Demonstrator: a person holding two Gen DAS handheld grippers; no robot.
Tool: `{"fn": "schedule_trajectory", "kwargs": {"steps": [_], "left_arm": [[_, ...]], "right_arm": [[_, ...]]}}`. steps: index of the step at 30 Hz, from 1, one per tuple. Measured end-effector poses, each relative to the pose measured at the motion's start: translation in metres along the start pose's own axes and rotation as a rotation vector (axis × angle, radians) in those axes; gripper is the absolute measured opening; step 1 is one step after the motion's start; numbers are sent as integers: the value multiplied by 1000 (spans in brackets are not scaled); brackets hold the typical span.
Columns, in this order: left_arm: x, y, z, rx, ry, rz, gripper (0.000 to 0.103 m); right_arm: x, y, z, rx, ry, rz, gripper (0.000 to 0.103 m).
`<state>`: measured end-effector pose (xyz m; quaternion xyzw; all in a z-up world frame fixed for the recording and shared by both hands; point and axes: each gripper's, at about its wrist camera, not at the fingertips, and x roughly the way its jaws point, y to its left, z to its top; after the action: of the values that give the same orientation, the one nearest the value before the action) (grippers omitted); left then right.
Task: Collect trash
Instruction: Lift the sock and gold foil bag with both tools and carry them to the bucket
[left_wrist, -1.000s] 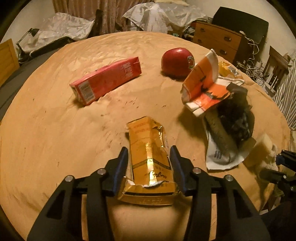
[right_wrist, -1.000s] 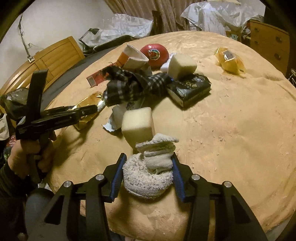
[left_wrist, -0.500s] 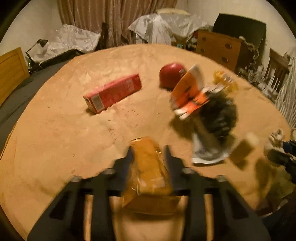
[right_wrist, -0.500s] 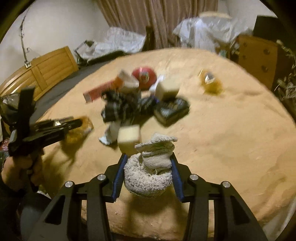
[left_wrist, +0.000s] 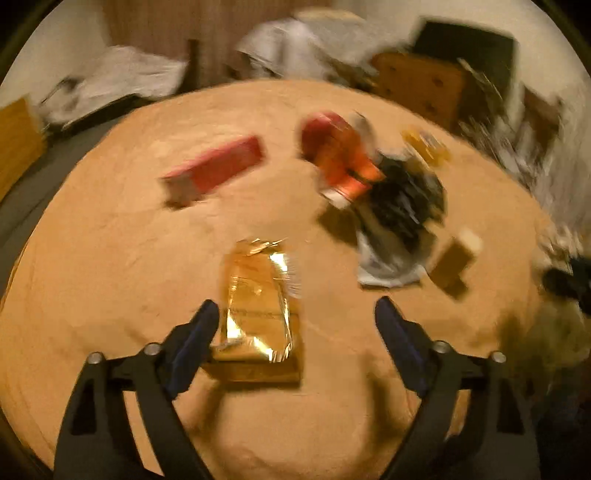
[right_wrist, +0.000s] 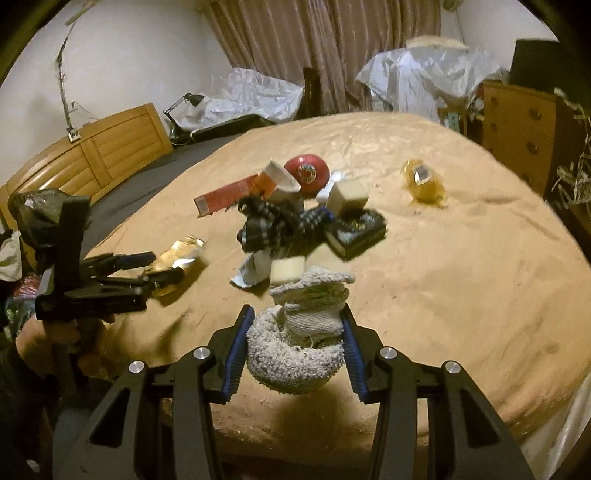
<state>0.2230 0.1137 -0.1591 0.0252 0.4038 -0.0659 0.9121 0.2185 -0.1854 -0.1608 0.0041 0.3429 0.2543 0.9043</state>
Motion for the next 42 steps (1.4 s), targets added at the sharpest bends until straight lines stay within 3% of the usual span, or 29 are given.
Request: {"fn": "schedule_trajectory", "kwargs": {"steps": [3, 7, 11, 12, 14, 16, 20, 30, 36, 42], "left_arm": [[13, 9, 7, -3, 12, 82, 83], [26, 30, 9, -98, 57, 109, 83], [42, 26, 3, -95, 105, 111, 81], [45, 24, 0, -93, 105, 123, 74], [40, 23, -1, -117, 75, 116, 52], [36, 22, 1, -135, 56, 118, 41], [10, 7, 1, -114, -24, 147, 41], [-121, -78, 11, -70, -366, 195, 41], [-152, -99, 5, -116, -494, 242, 43], [-171, -120, -3, -122, -582, 297, 43]], "right_arm": [[4, 0, 0, 15, 7, 15, 48], [12, 2, 1, 12, 21, 14, 48], [23, 3, 4, 14, 37, 22, 48], [25, 5, 5, 12, 38, 22, 48], [27, 7, 8, 6, 37, 20, 48], [27, 8, 10, -2, 25, 9, 48], [19, 9, 15, -16, -15, -10, 47], [-51, 35, 23, -110, -217, -90, 47], [-104, 48, 22, -124, -376, -148, 47], [-132, 53, 12, -108, -454, -182, 47]]}}
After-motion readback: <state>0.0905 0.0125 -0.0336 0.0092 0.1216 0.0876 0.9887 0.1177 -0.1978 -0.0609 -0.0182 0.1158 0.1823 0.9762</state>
